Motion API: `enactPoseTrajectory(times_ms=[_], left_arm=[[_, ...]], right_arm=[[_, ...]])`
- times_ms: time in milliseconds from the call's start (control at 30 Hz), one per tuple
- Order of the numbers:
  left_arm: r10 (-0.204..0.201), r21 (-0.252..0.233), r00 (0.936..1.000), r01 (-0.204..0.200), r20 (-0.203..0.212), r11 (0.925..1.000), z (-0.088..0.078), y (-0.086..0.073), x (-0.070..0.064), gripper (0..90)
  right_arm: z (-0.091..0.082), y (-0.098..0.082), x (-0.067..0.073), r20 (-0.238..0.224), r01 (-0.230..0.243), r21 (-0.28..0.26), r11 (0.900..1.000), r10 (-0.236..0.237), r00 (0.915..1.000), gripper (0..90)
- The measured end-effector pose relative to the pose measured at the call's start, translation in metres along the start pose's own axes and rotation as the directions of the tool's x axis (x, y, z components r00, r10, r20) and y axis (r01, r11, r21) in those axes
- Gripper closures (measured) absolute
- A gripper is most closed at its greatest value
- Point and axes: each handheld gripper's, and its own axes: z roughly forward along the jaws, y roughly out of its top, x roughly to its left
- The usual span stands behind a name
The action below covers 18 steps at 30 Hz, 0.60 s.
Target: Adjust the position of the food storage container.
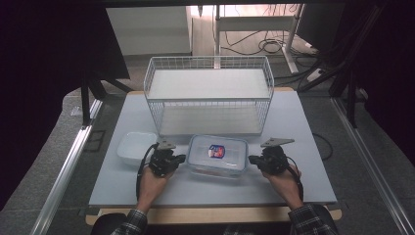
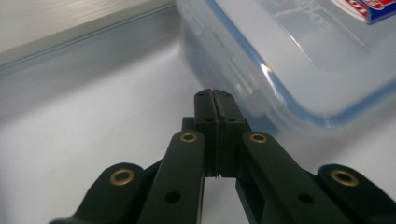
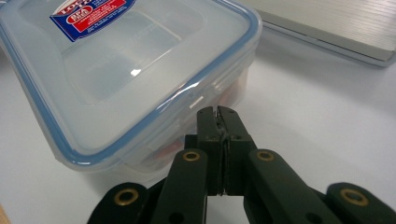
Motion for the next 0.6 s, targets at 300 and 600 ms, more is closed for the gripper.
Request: enactPoseTrajectory(times_ms=[300, 600], left_arm=[[0.026, 0.015, 0.9968, -0.028, 0.075, 0.9995, -0.01, -0.008, -0.025, 89.9], [-0.045, -0.074, 0.9989, 0.046, 0.016, 0.9962, -0.031, -0.017, 0.002, 50.1]], right_arm=[[0.001, -0.006, -0.005, 0.06, 0.002, 0.03, 1.0, -0.004, 0.9982, 89.1], [-0.024, -0.009, -0.01, 0.052, 0.02, -0.017, 1.0, -0.019, 0.9985, 58.1]])
